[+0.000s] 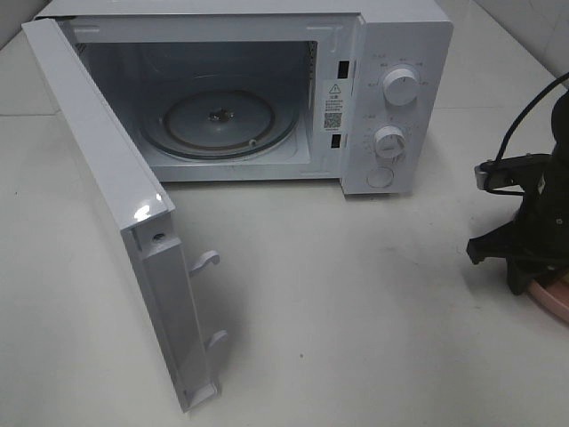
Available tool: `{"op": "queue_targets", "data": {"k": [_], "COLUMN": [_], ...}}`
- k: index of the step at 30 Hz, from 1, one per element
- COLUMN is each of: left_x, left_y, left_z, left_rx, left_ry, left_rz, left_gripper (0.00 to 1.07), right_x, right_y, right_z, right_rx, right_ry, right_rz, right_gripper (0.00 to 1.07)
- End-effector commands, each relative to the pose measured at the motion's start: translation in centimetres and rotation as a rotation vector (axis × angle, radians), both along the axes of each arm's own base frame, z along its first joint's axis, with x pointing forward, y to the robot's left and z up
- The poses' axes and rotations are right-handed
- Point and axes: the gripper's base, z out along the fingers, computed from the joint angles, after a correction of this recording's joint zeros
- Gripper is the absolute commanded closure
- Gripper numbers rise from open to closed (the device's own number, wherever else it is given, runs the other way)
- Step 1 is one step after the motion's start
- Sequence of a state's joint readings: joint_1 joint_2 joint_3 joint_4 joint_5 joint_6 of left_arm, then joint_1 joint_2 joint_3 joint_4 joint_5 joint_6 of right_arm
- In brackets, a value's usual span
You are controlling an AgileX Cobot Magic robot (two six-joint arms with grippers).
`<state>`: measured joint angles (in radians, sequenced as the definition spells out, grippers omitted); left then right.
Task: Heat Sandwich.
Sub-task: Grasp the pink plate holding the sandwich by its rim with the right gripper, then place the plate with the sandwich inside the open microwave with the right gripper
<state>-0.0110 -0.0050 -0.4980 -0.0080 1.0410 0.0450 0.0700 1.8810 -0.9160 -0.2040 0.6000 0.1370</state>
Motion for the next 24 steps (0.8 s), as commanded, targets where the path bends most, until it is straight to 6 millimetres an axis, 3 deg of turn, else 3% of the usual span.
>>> {"op": "queue_targets", "data": {"k": [1,24], "left_x": [-0.38,-0.38], "left_y": [0.00,0.00], "left_z": [-0.07,-0.07], "left_rx": [-0.003,-0.003], "left_ry": [-0.029,-0.029], "left_rz": [0.004,0.004], "left_gripper": [0.02,0.02], "right_x": [-0.17,-0.43], "right_y": [-0.10,-0.22], "right_z": [-0.38,0.01], "right_rx": [-0.004,-0.024], "right_ry": [0.019,0.039], "right_rz": [-0.027,-0.015], "right_gripper": [1.07,1.07]}}
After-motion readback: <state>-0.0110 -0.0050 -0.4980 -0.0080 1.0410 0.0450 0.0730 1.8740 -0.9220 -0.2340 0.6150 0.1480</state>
